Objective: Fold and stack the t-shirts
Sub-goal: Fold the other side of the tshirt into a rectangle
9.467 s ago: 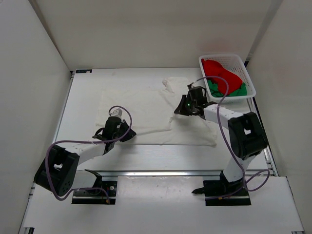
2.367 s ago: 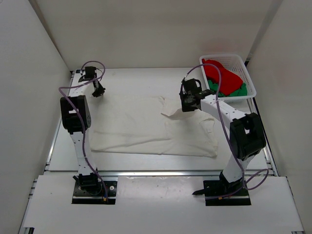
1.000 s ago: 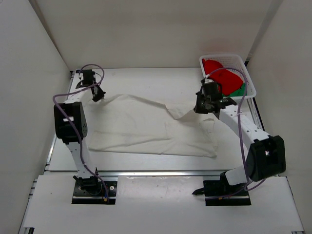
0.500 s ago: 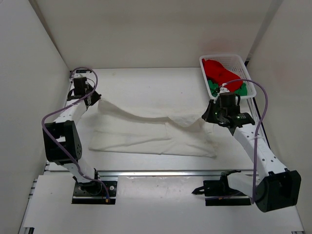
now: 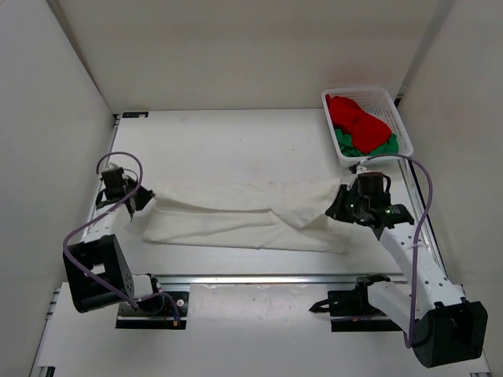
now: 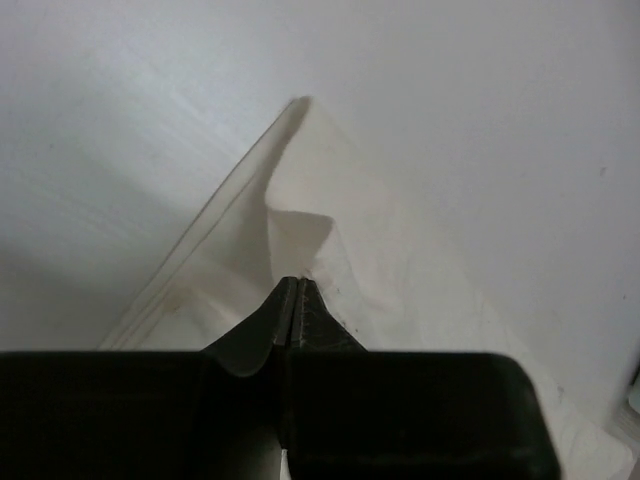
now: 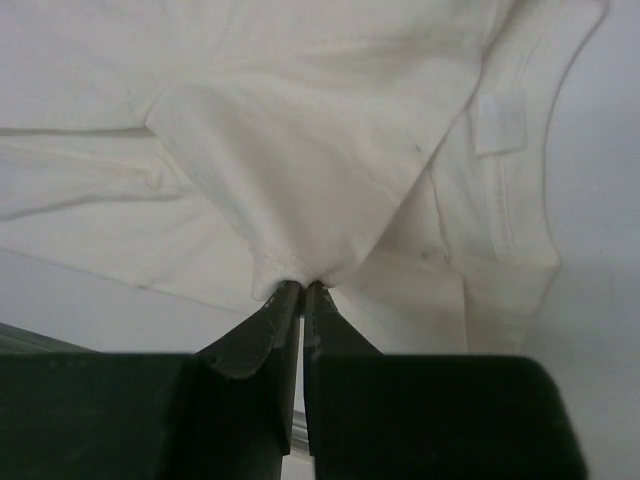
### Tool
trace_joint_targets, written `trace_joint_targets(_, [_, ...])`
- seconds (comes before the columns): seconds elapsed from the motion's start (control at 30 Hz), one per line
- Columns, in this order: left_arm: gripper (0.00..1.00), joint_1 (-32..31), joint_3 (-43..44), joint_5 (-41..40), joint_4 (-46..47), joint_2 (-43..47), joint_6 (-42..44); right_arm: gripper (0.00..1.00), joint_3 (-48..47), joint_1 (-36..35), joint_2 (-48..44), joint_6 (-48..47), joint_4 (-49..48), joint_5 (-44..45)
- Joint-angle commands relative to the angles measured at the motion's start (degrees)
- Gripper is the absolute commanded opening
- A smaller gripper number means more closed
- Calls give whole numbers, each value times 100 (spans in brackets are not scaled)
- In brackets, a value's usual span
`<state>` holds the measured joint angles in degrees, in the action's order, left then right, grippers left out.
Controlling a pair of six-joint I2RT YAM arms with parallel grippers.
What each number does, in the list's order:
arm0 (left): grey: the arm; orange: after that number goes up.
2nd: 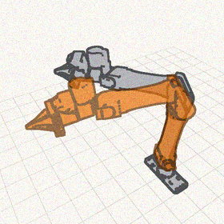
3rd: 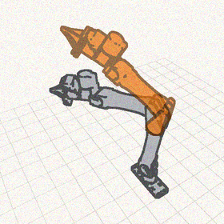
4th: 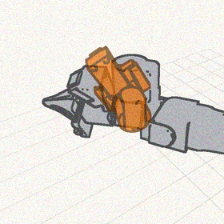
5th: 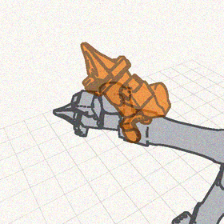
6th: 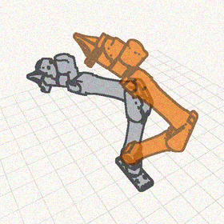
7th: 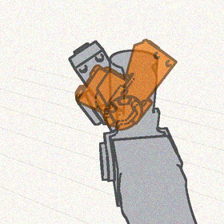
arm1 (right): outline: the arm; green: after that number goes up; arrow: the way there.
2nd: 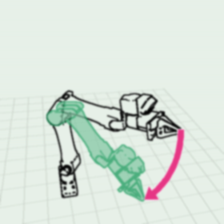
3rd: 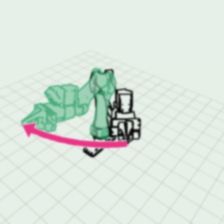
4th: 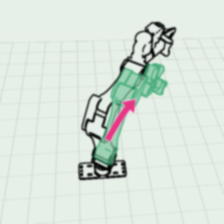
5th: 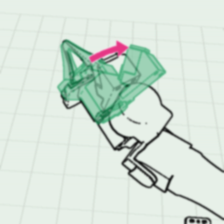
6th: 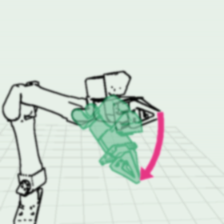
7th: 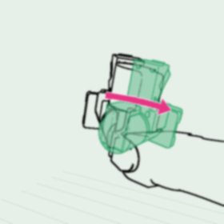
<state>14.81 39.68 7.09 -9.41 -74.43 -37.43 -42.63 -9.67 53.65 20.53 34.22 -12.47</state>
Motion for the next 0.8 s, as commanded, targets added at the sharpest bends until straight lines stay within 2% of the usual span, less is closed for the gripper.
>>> trace_joint_targets(0.0, [15, 268, -285, 511, 255, -35, -290, 0, 360, -43, -109, 240, -90, 95])
trace_joint_targets(0.1, [27, 400, -364, 723, 317, -115, -449, 0, 615, 106, -118, 241, -135, 43])
trace_joint_targets(0.17, [45, 531, -460, 854, 413, -10, -651, 0, 747, 237, -127, 267, -196, 69])
trace_joint_targets(0.23, [50, 637, -663, 864, 614, 209, -870, 0, 870, 168, -100, 241, -222, 262])
trace_joint_targets(0.3, [54, 550, -882, 541, 703, 787, -941, 0, 949, 168, 13, 258, -231, 586])
trace_joint_targets(0.37, [46, 94, -988, 215, 826, 1255, -837, 0, 1002, 211, 137, 258, -205, 675])
trace_joint_targets(0.43, [43, -878, -919, -302, 827, 1589, -670, 0, 976, 211, 207, 249, -161, 858])
trace_joint_targets(0.47, [41, -1144, -901, -409, 766, 1642, -608, 0, 950, 194, 251, 241, -126, 982])
trace_joint_targets(0.53, [40, -2092, -953, -700, 844, 1660, -590, 0, 845, 185, 287, 205, 93, 1481])
trace_joint_targets(0.57, [39, -2392, -1032, -700, 879, 1643, -660, 6, 766, 168, 252, 127, 190, 1780])
trace_joint_targets(0.63, [36, -2823, -1181, -596, 1239, 1538, -775, 25, 494, -25, 94, 48, 261, 2316])
trace_joint_targets(0.7, [36, -3306, -1199, -621, 1363, 1328, -827, 32, 239, -542, -29, 56, 304, 2573])
trace_joint_targets(0.77, [35, -3842, -1252, -578, 1494, 1064, -836, 28, -69, -939, 101, -6, 192, 2216])
